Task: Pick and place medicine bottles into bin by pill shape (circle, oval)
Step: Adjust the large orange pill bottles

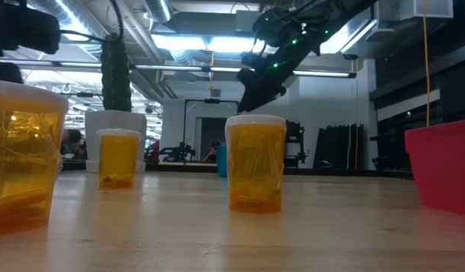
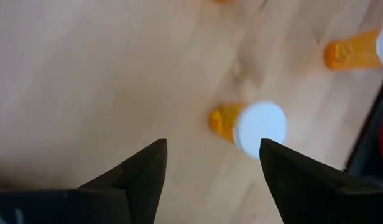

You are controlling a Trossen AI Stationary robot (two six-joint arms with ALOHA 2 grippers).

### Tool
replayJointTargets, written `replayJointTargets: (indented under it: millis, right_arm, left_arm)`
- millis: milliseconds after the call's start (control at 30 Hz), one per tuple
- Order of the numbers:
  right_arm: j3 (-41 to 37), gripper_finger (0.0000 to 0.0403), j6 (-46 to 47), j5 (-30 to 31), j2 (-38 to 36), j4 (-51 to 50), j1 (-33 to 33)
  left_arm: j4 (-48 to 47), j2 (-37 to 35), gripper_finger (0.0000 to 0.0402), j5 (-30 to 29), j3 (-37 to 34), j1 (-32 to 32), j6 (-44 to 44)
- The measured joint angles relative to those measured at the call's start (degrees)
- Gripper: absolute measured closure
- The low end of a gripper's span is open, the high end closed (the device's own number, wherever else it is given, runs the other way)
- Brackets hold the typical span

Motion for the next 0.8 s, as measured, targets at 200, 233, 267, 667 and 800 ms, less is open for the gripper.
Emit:
replayJointTargets:
  millis: [200, 233, 267, 667, 800]
  right_arm:
    - [0.08, 0.0202, 1.92, -0.01, -3.32, -7.57, 0.02]
    - [0.08, 0.0202, 2.74, -0.04, -3.81, -9.08, 0.13]
    - [0.08, 0.0202, 3.15, -0.01, -4.25, -10.66, 0.25]
    - [0.06, 0.0202, 1.21, 2.54, -12.26, -14.81, 5.01]
    - [0.06, 0.0202, 1.15, 2.50, -15.79, -16.56, 6.28]
  left_arm:
    - [-0.85, 0.74, 0.0154, 4.83, 0.00, -3.84, -6.27]
    - [-1.34, 1.27, 0.0154, 5.26, 0.00, -4.50, -6.68]
    - [-1.45, 1.92, 0.0154, 5.52, -0.02, -5.14, -6.72]
    - [7.94, 14.93, 0.0154, 5.66, -0.04, -10.98, -11.20]
    - [8.09, 20.47, 0.0154, 6.26, -0.04, -11.80, -11.12]
